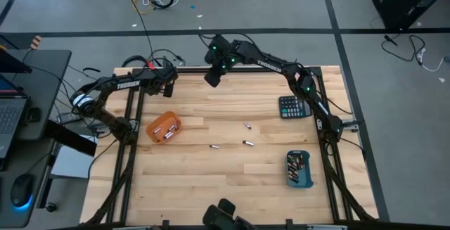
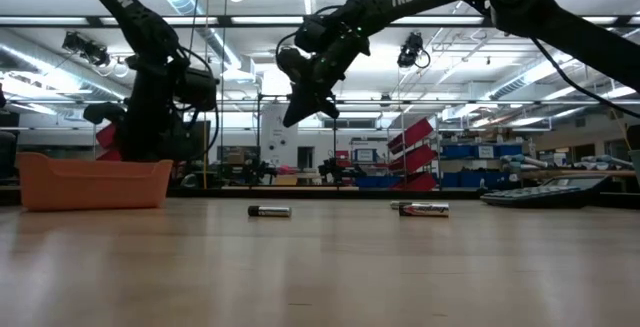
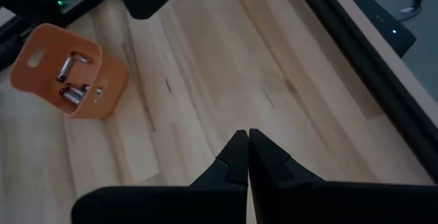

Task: Sort batteries
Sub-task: Put the silver battery into the orange bin

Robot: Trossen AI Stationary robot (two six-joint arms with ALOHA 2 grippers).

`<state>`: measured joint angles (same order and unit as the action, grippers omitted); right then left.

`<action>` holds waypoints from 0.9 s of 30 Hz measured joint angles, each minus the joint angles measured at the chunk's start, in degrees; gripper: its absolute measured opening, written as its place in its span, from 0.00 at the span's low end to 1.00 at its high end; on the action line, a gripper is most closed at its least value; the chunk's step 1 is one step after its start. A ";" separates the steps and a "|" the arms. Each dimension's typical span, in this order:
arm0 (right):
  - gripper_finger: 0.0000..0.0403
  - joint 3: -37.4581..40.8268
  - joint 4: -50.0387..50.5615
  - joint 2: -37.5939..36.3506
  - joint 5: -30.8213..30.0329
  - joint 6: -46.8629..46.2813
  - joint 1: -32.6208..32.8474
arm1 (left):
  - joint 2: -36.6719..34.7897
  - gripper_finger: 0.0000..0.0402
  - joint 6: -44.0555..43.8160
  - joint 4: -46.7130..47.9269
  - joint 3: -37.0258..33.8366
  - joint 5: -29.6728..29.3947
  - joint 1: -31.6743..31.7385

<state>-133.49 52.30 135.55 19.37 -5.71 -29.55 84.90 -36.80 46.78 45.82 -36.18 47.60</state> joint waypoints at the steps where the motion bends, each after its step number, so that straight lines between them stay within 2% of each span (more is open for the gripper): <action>1: 0.00 0.00 0.06 0.00 -0.01 0.38 -0.03 | -0.04 0.00 -0.71 -0.10 0.00 0.02 -0.06; 11: 0.00 0.00 0.08 0.00 0.12 5.67 -0.17 | -0.04 0.00 -2.89 -5.85 0.00 0.80 -0.37; 12: 0.00 0.00 0.10 0.00 0.14 5.89 -0.26 | -0.04 0.00 -6.19 -6.23 0.00 0.70 -0.37; 15: 0.00 0.00 0.14 0.00 0.23 6.36 -0.76 | -0.07 0.00 -24.87 -4.94 0.00 1.49 -0.40; 18: 0.00 0.00 0.76 0.00 0.23 6.39 -1.24 | -0.07 0.00 -32.54 -1.76 0.00 2.00 -0.28; 22: 0.00 0.00 1.16 0.00 0.23 6.97 -1.66 | -0.07 0.00 -38.81 3.78 -0.02 0.28 1.53; 27: 0.00 0.00 1.17 0.00 0.26 7.43 -1.72 | -0.07 0.00 -35.33 3.24 -0.02 0.74 3.80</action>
<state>-133.49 53.48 135.55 19.63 1.72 -31.27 84.84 -72.13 50.02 45.80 -35.44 51.39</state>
